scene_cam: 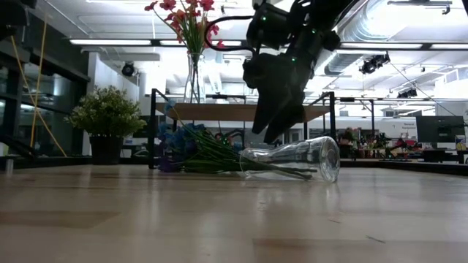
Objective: Pick and place flowers into a vace then onto a shelf
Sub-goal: Put the right transparent vase on the shelf
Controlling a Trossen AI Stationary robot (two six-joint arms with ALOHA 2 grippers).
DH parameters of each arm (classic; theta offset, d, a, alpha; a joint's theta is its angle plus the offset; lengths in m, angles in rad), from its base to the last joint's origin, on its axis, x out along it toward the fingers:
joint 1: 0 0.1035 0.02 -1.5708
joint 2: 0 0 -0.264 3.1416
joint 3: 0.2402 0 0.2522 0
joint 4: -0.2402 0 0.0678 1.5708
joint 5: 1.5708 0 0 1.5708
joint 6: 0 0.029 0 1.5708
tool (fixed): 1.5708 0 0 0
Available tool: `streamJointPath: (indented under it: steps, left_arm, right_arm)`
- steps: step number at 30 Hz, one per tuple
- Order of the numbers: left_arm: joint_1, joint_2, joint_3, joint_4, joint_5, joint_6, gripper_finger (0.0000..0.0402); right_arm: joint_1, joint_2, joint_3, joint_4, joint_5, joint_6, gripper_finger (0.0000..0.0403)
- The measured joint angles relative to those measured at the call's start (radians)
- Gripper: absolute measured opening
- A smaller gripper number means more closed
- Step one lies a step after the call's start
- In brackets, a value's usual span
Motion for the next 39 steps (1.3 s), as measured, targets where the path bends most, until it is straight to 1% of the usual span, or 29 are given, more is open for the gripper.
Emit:
streamJointPath:
  steps: [5, 14, 20, 25, 28, 31, 39]
  left_arm:
    - [0.000, 0.000, 0.000, 0.000, 0.000, 0.000, 0.0392]
    - [0.000, 0.000, 0.000, 0.002, -0.002, 0.000, 0.0392]
    - [0.000, 0.000, 0.000, 0.011, -0.002, 0.000, 0.0392]
    - [0.000, 0.000, 0.000, 0.018, -0.008, 0.000, 0.0392]
    - [0.000, 0.000, 0.000, 0.020, -0.010, 0.000, 0.0392]
    - [0.000, 0.000, 0.000, 0.022, -0.010, 0.000, 0.0392]
    - [0.000, 0.000, 0.000, 0.029, -0.010, 0.000, 0.0392]
  right_arm:
    - [-0.007, 0.000, 0.000, -0.010, 0.000, -0.012, 0.0314]
    - [-0.008, 0.000, 0.000, -0.014, -0.034, -0.015, 0.0314]
    - [-0.008, 0.000, 0.000, -0.008, -0.030, -0.019, 0.0314]
    - [-0.008, 0.000, -0.036, 0.025, -0.053, -0.007, 0.0314]
    - [-0.008, 0.000, -0.060, 0.040, -0.045, 0.001, 0.0314]
    - [-0.011, 0.000, -0.061, 0.047, -0.036, 0.000, 0.0314]
    - [-0.011, 0.000, -0.061, 0.080, -0.053, -0.008, 0.0314]
